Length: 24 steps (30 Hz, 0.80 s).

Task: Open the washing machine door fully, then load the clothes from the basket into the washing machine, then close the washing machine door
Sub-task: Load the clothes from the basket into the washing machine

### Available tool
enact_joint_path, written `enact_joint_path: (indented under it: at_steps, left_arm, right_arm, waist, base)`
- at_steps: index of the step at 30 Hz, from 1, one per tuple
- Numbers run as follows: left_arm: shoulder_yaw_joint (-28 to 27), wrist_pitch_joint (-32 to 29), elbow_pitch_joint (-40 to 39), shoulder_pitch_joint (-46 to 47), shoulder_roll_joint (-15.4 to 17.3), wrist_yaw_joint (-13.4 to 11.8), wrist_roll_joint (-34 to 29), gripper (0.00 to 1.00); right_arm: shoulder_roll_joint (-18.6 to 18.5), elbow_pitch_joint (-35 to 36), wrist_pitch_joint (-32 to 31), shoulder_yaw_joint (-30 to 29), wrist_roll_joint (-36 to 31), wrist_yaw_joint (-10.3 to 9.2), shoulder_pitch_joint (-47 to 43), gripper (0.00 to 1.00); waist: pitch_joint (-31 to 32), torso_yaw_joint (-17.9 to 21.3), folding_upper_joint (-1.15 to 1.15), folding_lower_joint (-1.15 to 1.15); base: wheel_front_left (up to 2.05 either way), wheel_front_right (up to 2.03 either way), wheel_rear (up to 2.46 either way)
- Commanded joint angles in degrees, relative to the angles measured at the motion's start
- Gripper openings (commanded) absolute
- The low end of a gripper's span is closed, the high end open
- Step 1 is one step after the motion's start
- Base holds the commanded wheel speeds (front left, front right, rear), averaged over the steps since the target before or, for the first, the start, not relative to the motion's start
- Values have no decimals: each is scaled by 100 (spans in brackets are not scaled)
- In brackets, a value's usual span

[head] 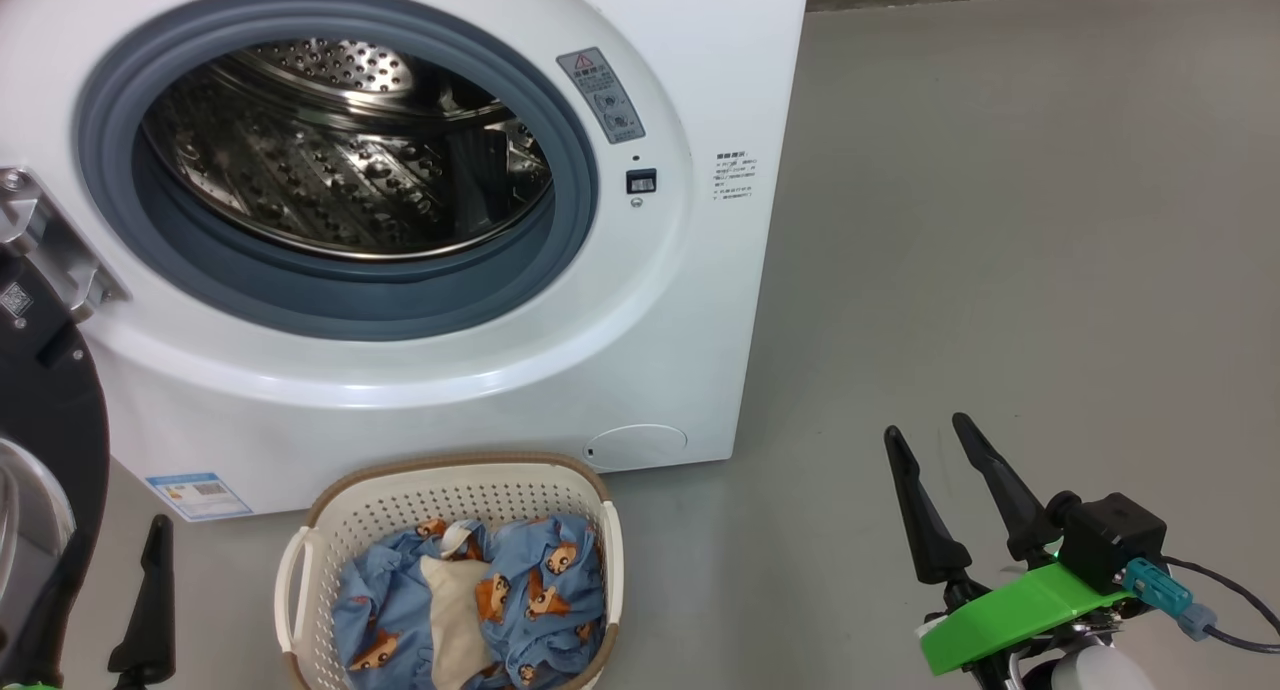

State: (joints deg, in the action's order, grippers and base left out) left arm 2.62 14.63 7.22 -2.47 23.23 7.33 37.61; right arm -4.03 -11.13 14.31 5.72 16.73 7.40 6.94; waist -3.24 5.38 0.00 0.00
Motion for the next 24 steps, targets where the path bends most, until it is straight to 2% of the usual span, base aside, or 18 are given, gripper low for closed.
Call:
enact_joint_path:
  at_steps: [1,13,16,24]
  left_arm:
    - [-254,37,-122,207,223,15,-44,100]
    - [-271,37,-163,210,252,15,-32,100]
    - [-163,37,-272,343,502,15,122,100]
    - [-3,37,-202,527,755,15,339,100]
  right_arm:
    - [5,133,69,138,-50,9,98,100]
    - [28,153,69,137,-75,9,102,100]
    - [104,377,69,103,-274,9,106,100]
    - [113,614,69,176,-134,9,138,100]
  waist:
    - [2,1,0,0]
    - [-86,18,0,0]
    - [-618,122,0,0]
    - [-1193,219,0,0]
  base:
    - [0,0,0]
    - [0,0,0]
    - [0,0,0]
    - [0,0,0]
